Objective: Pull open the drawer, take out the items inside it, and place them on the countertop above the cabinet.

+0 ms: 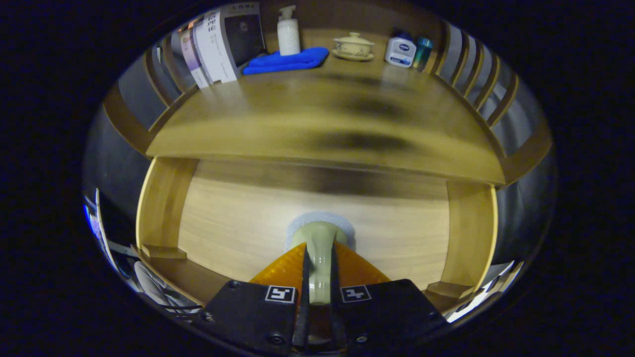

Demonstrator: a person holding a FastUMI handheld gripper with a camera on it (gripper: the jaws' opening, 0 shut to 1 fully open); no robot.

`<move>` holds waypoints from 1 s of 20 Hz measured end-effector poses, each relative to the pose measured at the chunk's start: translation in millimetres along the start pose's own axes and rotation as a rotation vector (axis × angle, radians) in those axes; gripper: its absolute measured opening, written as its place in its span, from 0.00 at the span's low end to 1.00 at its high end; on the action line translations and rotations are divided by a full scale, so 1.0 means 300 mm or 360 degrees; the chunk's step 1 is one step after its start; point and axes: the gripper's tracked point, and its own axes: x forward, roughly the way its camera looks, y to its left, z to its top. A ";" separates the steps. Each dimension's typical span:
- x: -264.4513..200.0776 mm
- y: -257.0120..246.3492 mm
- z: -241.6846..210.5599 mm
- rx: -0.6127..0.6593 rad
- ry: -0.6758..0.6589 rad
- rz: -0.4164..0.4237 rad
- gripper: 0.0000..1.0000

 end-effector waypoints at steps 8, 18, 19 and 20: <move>-0.205 -0.032 0.241 0.0025 -0.0211 -0.0006 0.20; -0.142 -0.061 0.555 0.0129 -0.0201 -0.0031 0.21; -0.128 -0.066 0.581 0.0139 -0.0201 -0.0044 0.22; -0.115 -0.063 0.594 0.0146 -0.0195 -0.0043 0.22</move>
